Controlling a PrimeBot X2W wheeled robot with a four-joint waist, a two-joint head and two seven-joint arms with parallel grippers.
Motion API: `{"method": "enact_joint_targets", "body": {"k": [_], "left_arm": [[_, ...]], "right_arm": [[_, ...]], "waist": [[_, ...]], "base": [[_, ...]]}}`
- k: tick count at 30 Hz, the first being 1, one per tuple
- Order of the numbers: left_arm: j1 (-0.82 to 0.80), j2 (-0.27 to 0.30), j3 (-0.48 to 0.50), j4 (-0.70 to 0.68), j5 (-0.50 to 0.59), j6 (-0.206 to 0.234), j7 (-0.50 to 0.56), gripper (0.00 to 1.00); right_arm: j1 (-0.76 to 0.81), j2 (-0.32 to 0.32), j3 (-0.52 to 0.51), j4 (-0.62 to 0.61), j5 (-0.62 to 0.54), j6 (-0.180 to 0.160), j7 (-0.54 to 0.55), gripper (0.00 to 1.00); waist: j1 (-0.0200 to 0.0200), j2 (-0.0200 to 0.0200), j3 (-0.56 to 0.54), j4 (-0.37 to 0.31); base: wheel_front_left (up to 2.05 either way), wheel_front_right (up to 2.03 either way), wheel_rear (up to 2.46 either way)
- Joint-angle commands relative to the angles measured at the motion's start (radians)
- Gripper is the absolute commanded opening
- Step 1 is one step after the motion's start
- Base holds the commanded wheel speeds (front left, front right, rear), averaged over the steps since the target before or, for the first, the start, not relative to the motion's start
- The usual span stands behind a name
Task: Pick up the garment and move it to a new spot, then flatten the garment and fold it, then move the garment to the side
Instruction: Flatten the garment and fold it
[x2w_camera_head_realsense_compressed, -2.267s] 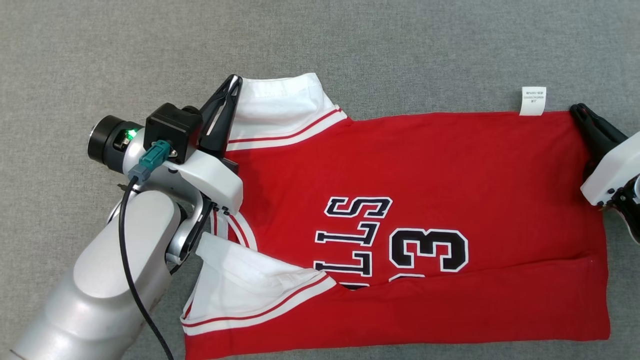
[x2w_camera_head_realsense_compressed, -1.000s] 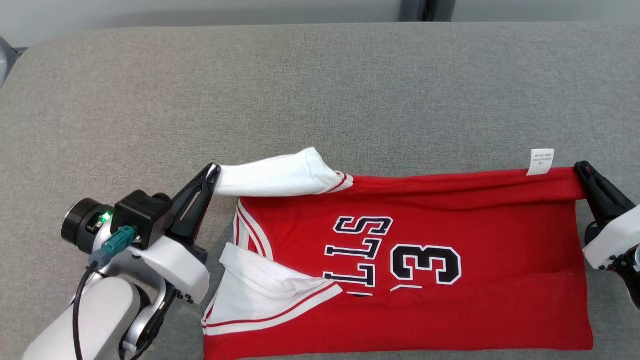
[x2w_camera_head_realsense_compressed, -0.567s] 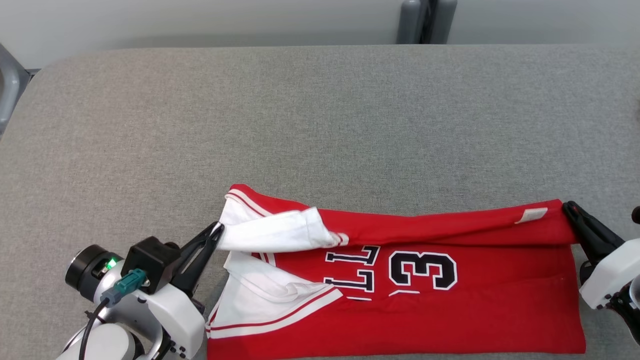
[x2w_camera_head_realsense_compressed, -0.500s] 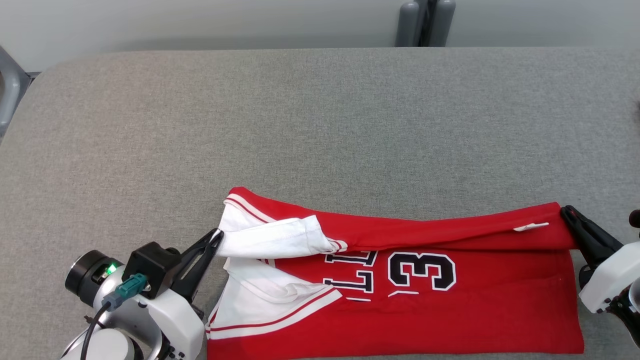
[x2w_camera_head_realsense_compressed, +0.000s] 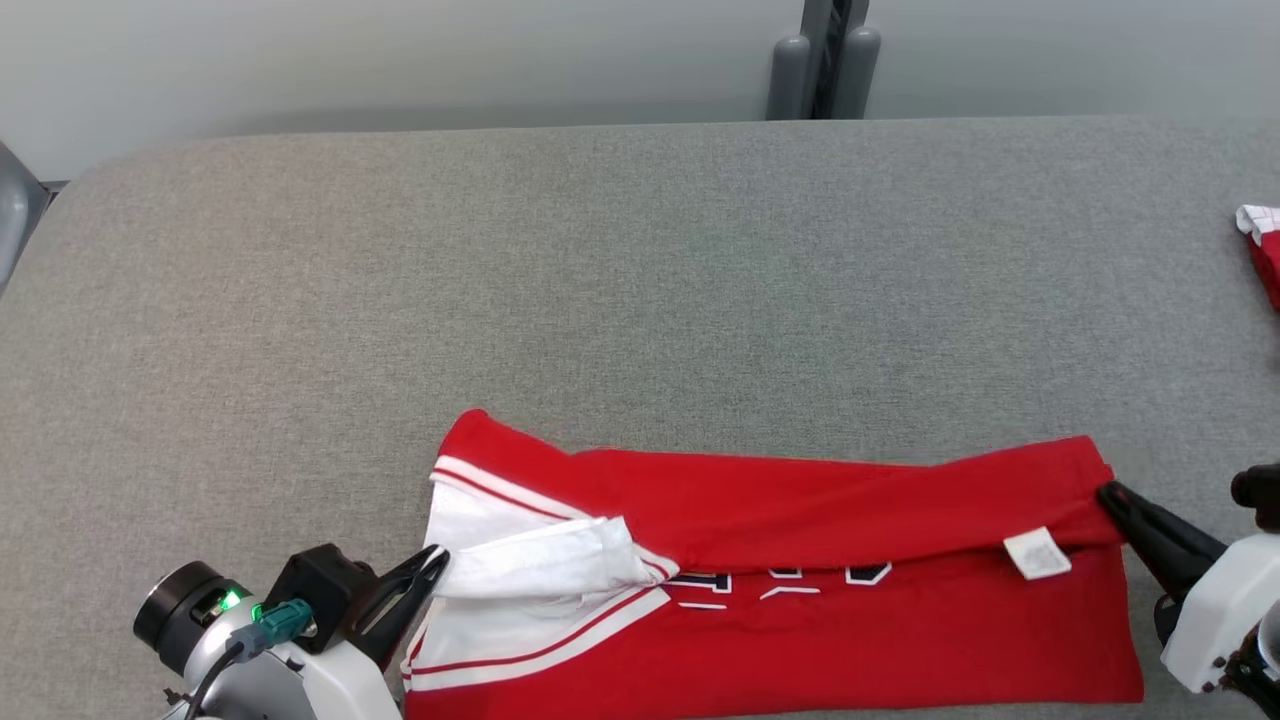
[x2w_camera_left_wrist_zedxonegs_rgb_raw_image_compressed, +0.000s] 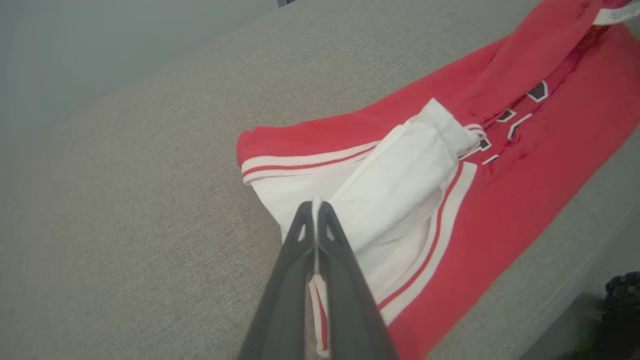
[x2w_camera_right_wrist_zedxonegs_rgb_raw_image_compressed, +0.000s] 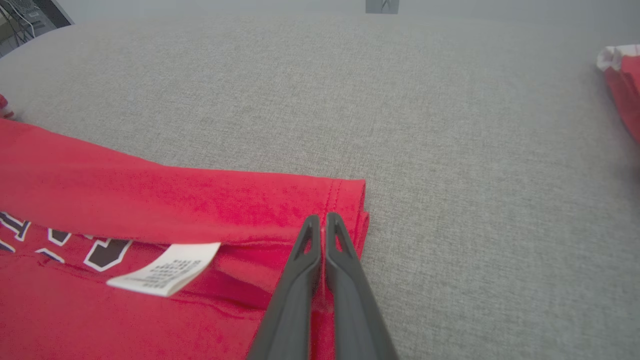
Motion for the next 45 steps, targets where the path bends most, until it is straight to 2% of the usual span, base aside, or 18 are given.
{"method": "enact_joint_targets", "body": {"k": [1, 2, 6, 7, 8, 9, 10, 11, 15, 19, 25, 29, 33, 36, 40, 45], "left_arm": [[0.011, 0.016, -0.003, -0.009, -0.005, -0.005, 0.010, 0.00], [0.015, 0.020, -0.005, -0.013, -0.006, -0.005, 0.016, 0.00], [0.034, 0.040, -0.023, -0.032, -0.017, -0.012, 0.053, 0.00], [0.035, 0.044, -0.029, -0.036, -0.019, -0.016, 0.063, 0.07], [0.035, 0.044, -0.029, -0.036, -0.019, -0.016, 0.063, 0.07], [0.033, 0.046, -0.028, -0.042, -0.020, -0.013, 0.069, 0.36], [0.033, 0.047, -0.025, -0.045, -0.019, -0.003, 0.072, 0.84], [0.036, 0.049, -0.026, -0.045, -0.022, 0.002, 0.081, 1.00], [0.026, 0.056, -0.028, -0.054, -0.023, 0.008, 0.104, 1.00], [0.003, 0.048, 0.001, -0.061, -0.031, 0.024, 0.085, 1.00], [-0.019, -0.007, 0.085, -0.050, -0.053, 0.085, -0.030, 1.00], [-0.027, -0.067, 0.135, -0.028, -0.067, 0.124, -0.125, 1.00], [-0.021, -0.123, 0.174, 0.013, -0.060, 0.158, -0.236, 1.00], [0.010, -0.212, 0.236, 0.039, -0.117, 0.175, -0.333, 1.00], [0.044, -0.286, 0.311, 0.091, -0.080, 0.167, -0.367, 1.00], [0.113, -0.389, 0.417, 0.110, 0.043, 0.107, -0.368, 1.00]], "right_arm": [[0.017, -0.023, 0.022, -0.026, 0.022, 0.000, 0.018, 0.92], [0.018, -0.034, 0.034, -0.040, 0.035, 0.000, 0.029, 1.00], [0.023, -0.084, 0.072, -0.098, 0.098, 0.000, 0.081, 1.00], [0.025, -0.097, 0.077, -0.106, 0.115, 0.000, 0.095, 1.00], [0.025, -0.097, 0.077, -0.106, 0.115, 0.000, 0.095, 1.00], [0.024, -0.109, 0.081, -0.114, 0.129, 0.000, 0.108, 1.00], [0.021, -0.120, 0.082, -0.122, 0.144, 0.000, 0.120, 1.00], [0.015, -0.129, 0.081, -0.127, 0.156, 0.000, 0.129, 1.00], [-0.009, -0.145, 0.059, -0.124, 0.183, 0.000, 0.114, 1.00], [-0.027, -0.131, 0.025, -0.096, 0.196, 0.000, 0.072, 1.00], [-0.034, -0.083, -0.059, -0.043, 0.200, 0.000, -0.017, 1.00], [-0.014, -0.032, -0.126, -0.014, 0.156, 0.000, -0.036, 1.00], [0.029, 0.041, -0.261, 0.000, 0.088, 0.000, -0.039, 1.00], [0.084, 0.099, -0.378, -0.008, 0.003, 0.000, -0.039, 1.00], [0.174, 0.192, -0.508, -0.030, -0.126, 0.000, -0.039, 1.00], [0.268, 0.294, -0.636, -0.052, -0.222, 0.000, -0.039, 1.00]], "waist": [[0.0000, 0.0000, -0.007, -0.005], [0.0000, 0.0000, -0.009, -0.006], [0.0000, 0.0000, -0.016, -0.011], [0.0000, 0.0000, -0.017, -0.013], [0.0000, 0.0000, -0.017, -0.013], [0.0000, 0.0000, -0.018, -0.014], [0.0000, 0.0000, -0.019, -0.015], [0.0000, 0.0000, -0.020, -0.016], [0.0000, 0.0000, -0.022, -0.018], [0.0000, 0.0000, -0.031, -0.017], [0.0000, 0.0000, -0.051, -0.018], [0.0000, 0.0000, -0.064, -0.022], [0.0000, 0.0000, -0.075, -0.034], [0.0000, 0.0000, -0.078, -0.039], [0.0000, 0.0000, -0.080, -0.049], [0.0000, 0.0000, -0.076, -0.055]], "base": [[0.00, 0.00, 0.00], [0.00, 0.00, 0.00], [0.00, 0.00, 0.00], [0.00, 0.00, 0.00], [0.00, 0.00, 0.00], [0.00, 0.00, 0.00], [0.00, 0.00, 0.00], [0.00, 0.00, 0.00], [0.00, 0.00, 0.00], [0.00, 0.00, 0.00], [0.00, 0.00, 0.00], [0.00, 0.00, 0.00], [0.00, 0.00, 0.00], [0.00, 0.00, 0.00], [0.00, 0.00, 0.00], [0.00, 0.00, 0.00]]}}
